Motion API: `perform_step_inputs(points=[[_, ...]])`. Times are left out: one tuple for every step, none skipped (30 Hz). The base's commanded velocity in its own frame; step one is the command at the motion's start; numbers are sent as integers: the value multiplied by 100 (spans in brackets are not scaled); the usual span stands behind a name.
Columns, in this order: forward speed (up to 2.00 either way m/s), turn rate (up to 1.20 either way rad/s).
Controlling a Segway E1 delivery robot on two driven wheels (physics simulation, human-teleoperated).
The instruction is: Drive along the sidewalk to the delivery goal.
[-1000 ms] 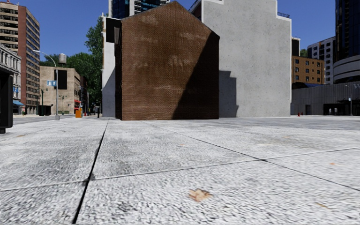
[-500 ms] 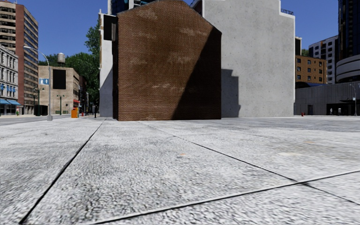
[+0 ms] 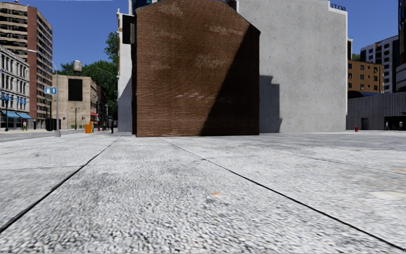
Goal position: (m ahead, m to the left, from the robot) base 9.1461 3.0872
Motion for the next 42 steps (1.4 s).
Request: perform_step_inputs(points=[[199,29],[199,35],[199,40],[199,44],[199,46],[199,46],[199,46],[199,46],[199,46],[199,46],[199,46],[199,46],[199,46],[199,46],[199,46],[199,46],[199,46],[199,46],[199,46],[199,46],[199,46],[196,46],[196,46],[194,0],[193,0],[193,0],[193,0],[193,0],[193,0],[193,0],[193,0],[192,0],[188,0],[186,0],[185,0],[185,0],[185,0],[185,0],[185,0],[185,0],[185,0],[184,0]])
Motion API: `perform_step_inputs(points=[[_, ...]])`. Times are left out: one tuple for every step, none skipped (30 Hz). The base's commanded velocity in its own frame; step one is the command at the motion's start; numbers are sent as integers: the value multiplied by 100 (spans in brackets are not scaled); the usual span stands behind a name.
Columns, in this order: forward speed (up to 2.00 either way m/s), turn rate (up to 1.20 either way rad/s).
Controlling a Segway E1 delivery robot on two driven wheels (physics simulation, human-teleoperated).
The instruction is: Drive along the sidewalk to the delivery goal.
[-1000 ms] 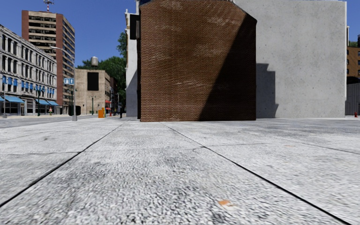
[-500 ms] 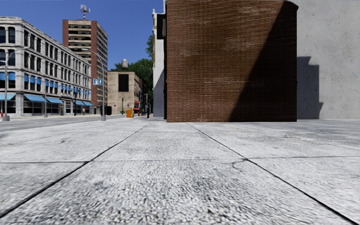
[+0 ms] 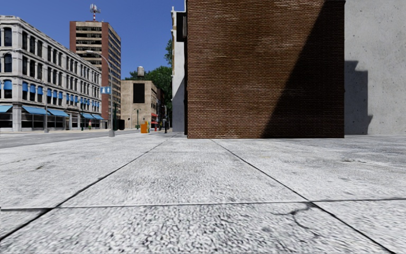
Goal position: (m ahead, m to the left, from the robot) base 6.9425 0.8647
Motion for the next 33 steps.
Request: perform_step_inputs(points=[[184,0],[184,0],[184,4],[185,13],[185,17],[185,20],[185,23],[185,26],[185,26],[185,27],[185,28],[185,29],[185,30],[185,30],[186,31],[186,31],[186,31],[186,34],[186,34],[186,34],[186,34],[186,34],[186,34],[186,34],[186,34],[186,35],[186,35],[186,35],[186,35],[186,35],[186,35],[186,35],[186,35]])
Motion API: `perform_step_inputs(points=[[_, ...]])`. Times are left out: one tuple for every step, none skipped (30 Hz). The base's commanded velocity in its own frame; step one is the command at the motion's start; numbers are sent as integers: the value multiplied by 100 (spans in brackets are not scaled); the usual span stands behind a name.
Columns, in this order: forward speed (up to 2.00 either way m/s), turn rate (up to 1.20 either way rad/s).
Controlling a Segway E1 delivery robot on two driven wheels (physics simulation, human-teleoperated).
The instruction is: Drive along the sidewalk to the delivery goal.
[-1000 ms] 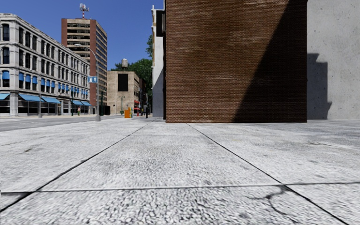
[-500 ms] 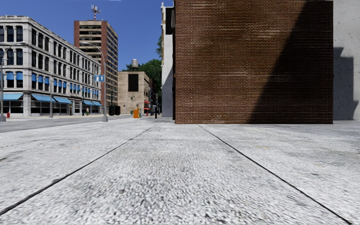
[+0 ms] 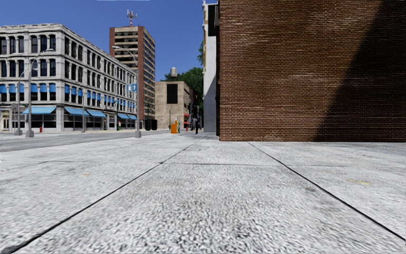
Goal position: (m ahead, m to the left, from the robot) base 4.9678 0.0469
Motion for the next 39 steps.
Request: perform_step_inputs(points=[[186,35],[186,35],[186,29],[186,19],[186,19],[186,0],[187,0],[188,0],[188,0],[188,0],[189,0],[189,0],[190,0],[190,0],[190,0],[190,0],[190,0],[190,0],[190,-2],[191,-15],[191,-18],[191,-18],[191,-19],[191,-3],[191,0],[191,0],[191,0],[191,0],[191,0],[191,0],[191,0],[191,0],[191,0],[191,0],[191,0],[191,0],[191,0],[191,-5],[191,-43]])
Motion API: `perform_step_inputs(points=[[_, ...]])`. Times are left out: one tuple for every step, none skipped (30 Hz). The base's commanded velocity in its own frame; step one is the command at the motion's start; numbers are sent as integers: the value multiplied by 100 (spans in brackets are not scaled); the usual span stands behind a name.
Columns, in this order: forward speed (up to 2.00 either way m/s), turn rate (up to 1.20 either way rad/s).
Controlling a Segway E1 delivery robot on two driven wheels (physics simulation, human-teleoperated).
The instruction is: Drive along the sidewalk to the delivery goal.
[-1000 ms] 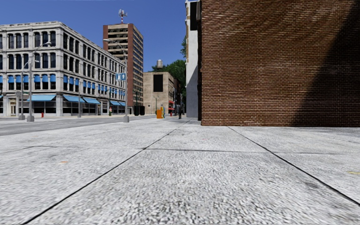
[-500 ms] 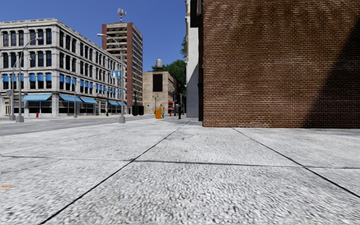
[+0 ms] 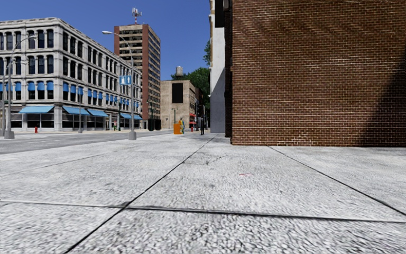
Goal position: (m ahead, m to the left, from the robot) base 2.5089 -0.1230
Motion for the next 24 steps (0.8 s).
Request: perform_step_inputs(points=[[191,-43],[191,-48],[191,-52],[191,-48],[191,-20],[191,0],[191,0],[191,0],[191,0],[191,0],[191,0],[191,0],[191,0],[191,0],[191,0],[191,0],[191,0],[191,0],[191,0],[191,0],[191,0],[191,0],[191,0],[191,0]])
